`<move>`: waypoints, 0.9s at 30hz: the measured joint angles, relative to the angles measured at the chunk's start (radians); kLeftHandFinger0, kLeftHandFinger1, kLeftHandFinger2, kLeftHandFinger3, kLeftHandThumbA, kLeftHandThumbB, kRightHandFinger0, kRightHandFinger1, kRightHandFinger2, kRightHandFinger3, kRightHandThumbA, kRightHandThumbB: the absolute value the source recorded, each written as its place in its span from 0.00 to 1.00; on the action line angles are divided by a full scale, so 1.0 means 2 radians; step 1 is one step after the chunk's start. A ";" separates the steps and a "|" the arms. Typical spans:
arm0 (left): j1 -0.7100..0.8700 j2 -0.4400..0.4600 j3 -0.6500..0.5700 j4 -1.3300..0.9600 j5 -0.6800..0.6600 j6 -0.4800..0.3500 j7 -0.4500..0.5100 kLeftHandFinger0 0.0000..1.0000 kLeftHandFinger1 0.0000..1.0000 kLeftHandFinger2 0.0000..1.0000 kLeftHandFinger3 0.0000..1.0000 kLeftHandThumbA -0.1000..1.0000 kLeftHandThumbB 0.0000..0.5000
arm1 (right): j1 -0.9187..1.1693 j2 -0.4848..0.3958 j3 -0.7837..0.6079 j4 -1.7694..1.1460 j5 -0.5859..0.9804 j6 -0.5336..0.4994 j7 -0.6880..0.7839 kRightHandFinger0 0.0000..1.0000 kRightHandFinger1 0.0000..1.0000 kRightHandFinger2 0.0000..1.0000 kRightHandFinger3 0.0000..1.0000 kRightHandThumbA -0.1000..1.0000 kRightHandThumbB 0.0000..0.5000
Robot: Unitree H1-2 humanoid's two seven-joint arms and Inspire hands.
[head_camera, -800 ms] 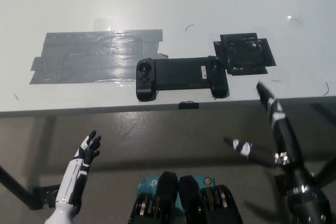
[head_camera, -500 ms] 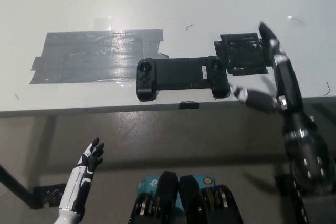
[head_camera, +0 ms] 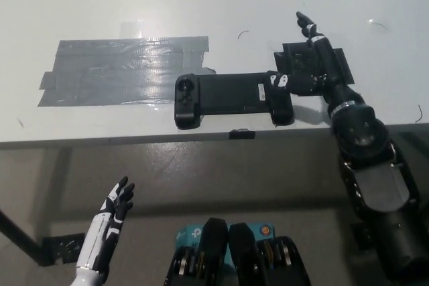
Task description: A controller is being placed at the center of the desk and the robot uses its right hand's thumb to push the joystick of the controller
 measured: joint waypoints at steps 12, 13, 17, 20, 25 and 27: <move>-0.001 0.000 0.000 0.000 0.000 -0.001 0.000 1.00 1.00 1.00 1.00 0.94 0.14 | -0.017 0.004 0.000 0.102 0.000 -0.004 -0.019 1.00 1.00 1.00 1.00 1.00 0.68; -0.001 0.000 0.000 0.000 0.000 -0.001 0.000 1.00 1.00 1.00 1.00 0.94 0.14 | -0.019 0.004 0.000 0.111 0.000 -0.007 -0.020 1.00 1.00 1.00 1.00 1.00 0.66; -0.003 0.000 0.000 0.000 0.000 -0.001 0.000 1.00 1.00 1.00 1.00 0.95 0.11 | -0.028 0.004 -0.001 0.134 0.001 -0.024 -0.027 1.00 1.00 1.00 1.00 0.88 0.11; -0.004 0.000 0.000 0.000 0.000 -0.001 0.000 1.00 1.00 1.00 1.00 0.95 0.11 | -0.033 0.004 -0.005 0.147 0.001 -0.035 -0.033 1.00 1.00 1.00 1.00 0.59 0.00; -0.005 0.000 0.001 0.000 -0.001 -0.001 -0.001 1.00 1.00 1.00 1.00 0.94 0.10 | -0.034 0.006 -0.017 0.166 0.003 -0.064 -0.057 1.00 1.00 1.00 1.00 0.00 0.00; -0.005 0.000 0.001 0.000 -0.001 -0.001 -0.001 1.00 1.00 1.00 1.00 0.94 0.09 | -0.034 0.007 -0.022 0.175 0.005 -0.080 -0.067 1.00 1.00 1.00 1.00 0.00 0.00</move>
